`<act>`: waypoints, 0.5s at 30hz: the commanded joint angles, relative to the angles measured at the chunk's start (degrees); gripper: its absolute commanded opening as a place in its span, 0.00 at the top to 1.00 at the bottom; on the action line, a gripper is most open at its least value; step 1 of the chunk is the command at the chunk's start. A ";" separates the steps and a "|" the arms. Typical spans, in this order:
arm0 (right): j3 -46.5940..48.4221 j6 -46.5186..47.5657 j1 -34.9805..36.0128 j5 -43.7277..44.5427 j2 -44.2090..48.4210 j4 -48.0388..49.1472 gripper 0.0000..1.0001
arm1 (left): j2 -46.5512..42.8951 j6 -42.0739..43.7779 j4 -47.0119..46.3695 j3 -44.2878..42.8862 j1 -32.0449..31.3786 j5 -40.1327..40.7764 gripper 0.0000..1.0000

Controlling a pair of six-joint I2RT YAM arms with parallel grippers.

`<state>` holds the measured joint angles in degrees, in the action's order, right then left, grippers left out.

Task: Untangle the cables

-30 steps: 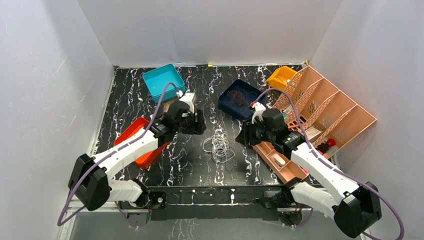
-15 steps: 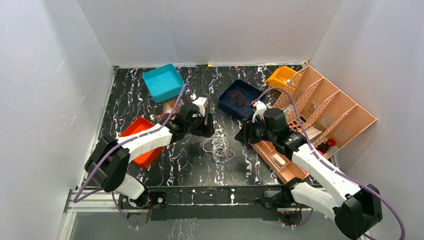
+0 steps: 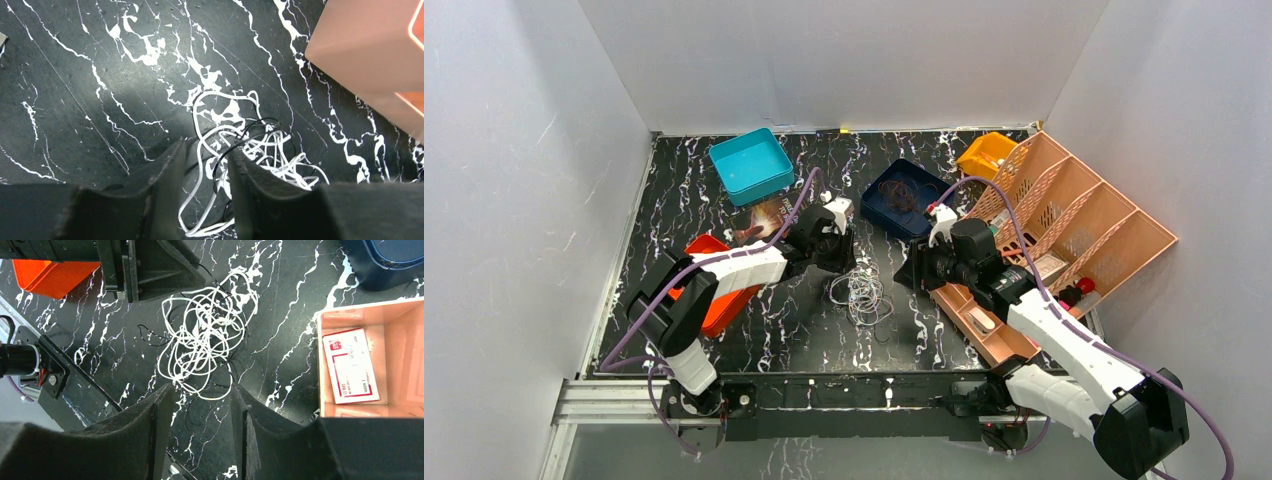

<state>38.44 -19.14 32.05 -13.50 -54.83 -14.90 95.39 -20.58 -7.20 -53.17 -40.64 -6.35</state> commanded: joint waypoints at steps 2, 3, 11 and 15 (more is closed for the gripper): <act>0.24 0.51 0.23 -0.06 1.06 2.11 0.46 | 0.85 0.67 -1.94 -3.43 -0.22 0.23 0.74; 0.18 0.51 0.27 0.02 1.12 2.15 0.46 | 0.67 0.75 -1.80 -3.65 -0.22 0.34 0.77; -1.15 0.37 0.25 0.76 2.00 5.44 0.44 | -4.82 2.27 2.73 -4.36 -0.21 2.92 1.00; -0.63 0.54 0.21 1.87 1.67 9.12 0.39 | -9.99 2.23 5.39 -4.16 -0.23 3.59 1.00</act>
<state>37.23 -19.14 32.05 -12.93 -53.95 -12.67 93.17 -19.16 -4.56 -55.79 -40.64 -4.29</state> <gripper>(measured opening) 0.589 0.010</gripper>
